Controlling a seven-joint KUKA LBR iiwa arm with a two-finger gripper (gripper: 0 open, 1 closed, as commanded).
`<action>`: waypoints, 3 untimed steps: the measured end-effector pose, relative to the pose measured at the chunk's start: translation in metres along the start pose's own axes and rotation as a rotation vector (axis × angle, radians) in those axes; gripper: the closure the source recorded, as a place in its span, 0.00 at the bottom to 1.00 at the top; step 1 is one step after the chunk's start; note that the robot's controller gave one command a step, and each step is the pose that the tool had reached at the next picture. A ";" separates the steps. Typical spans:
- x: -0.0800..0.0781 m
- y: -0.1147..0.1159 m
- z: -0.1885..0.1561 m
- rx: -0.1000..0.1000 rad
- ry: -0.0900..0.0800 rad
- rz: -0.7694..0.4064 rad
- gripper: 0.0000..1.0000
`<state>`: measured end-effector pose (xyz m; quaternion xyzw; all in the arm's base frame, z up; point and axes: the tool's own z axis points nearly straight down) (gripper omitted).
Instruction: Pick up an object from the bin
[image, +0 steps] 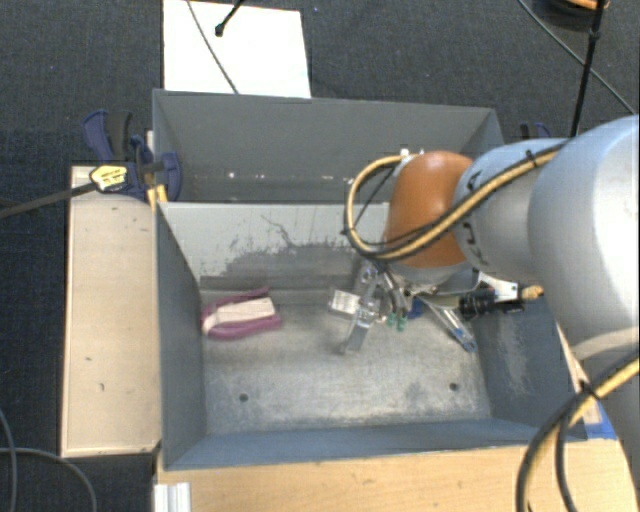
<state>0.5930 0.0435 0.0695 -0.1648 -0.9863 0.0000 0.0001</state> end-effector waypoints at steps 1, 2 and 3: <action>0.000 0.000 -0.001 0.000 -0.001 -0.001 0.00; -0.001 0.000 -0.001 0.000 -0.002 -0.002 1.00; -0.004 0.001 -0.112 -0.004 -0.011 -0.006 1.00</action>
Offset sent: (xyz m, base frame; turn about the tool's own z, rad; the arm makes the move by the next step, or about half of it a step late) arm 0.0000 0.0000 0.0000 0.0000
